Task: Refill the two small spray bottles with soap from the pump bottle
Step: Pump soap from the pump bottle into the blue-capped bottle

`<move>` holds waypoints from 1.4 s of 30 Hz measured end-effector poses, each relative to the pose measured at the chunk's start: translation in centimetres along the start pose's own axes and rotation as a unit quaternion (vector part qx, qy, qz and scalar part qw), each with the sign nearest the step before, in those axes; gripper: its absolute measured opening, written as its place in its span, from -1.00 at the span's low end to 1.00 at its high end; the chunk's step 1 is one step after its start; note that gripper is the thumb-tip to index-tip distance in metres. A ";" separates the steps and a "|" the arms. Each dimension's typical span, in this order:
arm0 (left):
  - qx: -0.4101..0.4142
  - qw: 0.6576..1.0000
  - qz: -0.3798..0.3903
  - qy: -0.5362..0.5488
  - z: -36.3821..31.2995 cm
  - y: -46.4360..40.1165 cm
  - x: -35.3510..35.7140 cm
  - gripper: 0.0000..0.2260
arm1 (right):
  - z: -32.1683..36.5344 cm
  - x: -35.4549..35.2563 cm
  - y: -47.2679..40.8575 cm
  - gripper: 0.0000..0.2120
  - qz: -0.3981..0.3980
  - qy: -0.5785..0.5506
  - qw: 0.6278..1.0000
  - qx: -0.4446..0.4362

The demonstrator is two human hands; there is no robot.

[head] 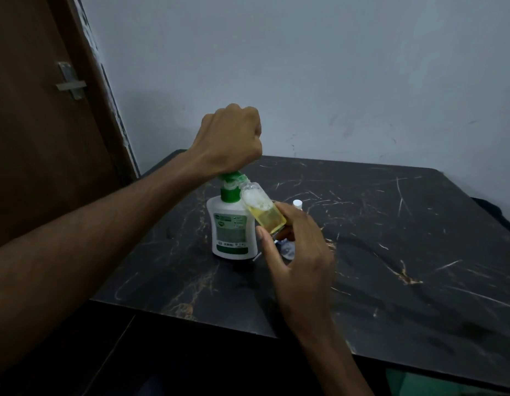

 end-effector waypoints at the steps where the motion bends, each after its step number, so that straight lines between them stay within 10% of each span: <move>1: 0.000 1.000 0.000 0.002 0.0 -0.1 0.0 -0.78 | 0.0 0.0 0.0 -0.61 0.000 0.000 1.000 0.001; 26: -0.017 1.000 -0.005 0.015 0.1 0.1 0.4 -0.91 | 0.2 -0.2 0.0 -0.61 -0.004 0.002 1.000 0.000; 33: -0.013 1.000 -0.007 0.010 0.0 0.2 0.2 -0.67 | 0.0 0.0 -0.1 -0.63 -0.004 0.003 1.000 -0.001; 42: -0.001 1.000 0.011 -0.008 0.0 -0.1 0.3 -0.93 | 0.0 -0.1 0.0 -0.64 -0.006 0.002 1.000 -0.001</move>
Point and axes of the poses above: each hand's wrist, its own y-axis away from the middle knuckle, its own x-axis out of the palm, z = x × y, the point moved 3 cm from there along -y, towards the middle knuckle, and after that the axes turned 7 degrees about x, right-handed, at the moved point
